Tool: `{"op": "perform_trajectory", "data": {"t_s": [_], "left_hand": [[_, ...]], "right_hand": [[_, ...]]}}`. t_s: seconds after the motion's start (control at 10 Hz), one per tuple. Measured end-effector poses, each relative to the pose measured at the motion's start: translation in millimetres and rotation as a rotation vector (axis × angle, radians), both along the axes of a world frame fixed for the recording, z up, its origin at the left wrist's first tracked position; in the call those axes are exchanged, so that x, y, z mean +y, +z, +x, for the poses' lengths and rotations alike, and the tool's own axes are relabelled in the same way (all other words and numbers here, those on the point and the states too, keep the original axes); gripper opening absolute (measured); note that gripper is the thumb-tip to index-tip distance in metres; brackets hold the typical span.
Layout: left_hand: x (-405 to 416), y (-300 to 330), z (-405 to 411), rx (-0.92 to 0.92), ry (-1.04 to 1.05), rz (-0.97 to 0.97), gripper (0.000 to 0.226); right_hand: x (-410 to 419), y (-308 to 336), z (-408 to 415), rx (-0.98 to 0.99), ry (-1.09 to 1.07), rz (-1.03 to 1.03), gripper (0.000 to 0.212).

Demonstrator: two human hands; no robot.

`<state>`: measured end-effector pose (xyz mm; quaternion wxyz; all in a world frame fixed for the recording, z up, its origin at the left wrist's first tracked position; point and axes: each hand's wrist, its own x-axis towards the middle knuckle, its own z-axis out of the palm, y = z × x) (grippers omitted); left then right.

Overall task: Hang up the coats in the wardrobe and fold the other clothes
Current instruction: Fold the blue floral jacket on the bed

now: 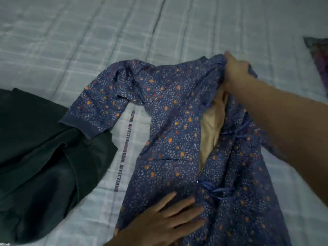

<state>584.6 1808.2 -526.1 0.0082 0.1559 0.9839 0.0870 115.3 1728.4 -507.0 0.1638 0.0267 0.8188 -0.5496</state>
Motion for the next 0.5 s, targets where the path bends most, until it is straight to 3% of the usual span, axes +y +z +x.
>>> {"op": "perform_trajectory", "data": {"t_s": [0.1,0.2,0.3,0.4,0.5], "left_hand": [[7.9,-6.8,-7.0,-0.117,0.071,0.0,0.066],[2.0,0.2,-1.9,-0.159,0.288,0.2,0.08],[-6.6,19.5,13.7,-0.068,0.599,0.682,0.066],[-3.6,38.7,30.3,0.024,0.781,0.87,0.075],[8.3,61.4,46.4,0.087,0.74,0.916,0.062]], "right_hand": [[29.0,-17.8,16.3,0.021,0.137,0.139,0.063],[58.4,23.6,118.3,0.073,0.235,0.387,0.039],[86.6,15.6,176.4,-0.04,0.44,0.523,0.039],[100.2,6.0,220.3,-0.102,0.545,0.501,0.037],[91.5,19.5,254.4,-0.128,0.655,0.425,0.031]]}}
